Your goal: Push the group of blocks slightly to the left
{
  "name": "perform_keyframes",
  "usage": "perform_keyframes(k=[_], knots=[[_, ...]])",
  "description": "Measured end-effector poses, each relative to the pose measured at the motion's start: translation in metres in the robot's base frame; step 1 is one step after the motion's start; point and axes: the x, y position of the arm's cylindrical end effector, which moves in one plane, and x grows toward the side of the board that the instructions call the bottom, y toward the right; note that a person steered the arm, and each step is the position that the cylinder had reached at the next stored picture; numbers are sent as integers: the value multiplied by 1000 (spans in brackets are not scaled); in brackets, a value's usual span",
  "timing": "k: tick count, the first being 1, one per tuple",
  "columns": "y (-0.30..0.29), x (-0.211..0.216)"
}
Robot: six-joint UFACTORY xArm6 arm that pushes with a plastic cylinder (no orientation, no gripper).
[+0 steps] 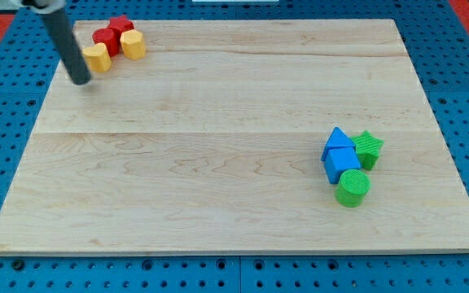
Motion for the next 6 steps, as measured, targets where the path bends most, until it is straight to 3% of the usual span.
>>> perform_keyframes(k=[3, 5, 6], knots=[[278, 6], [461, 52], [503, 87]])
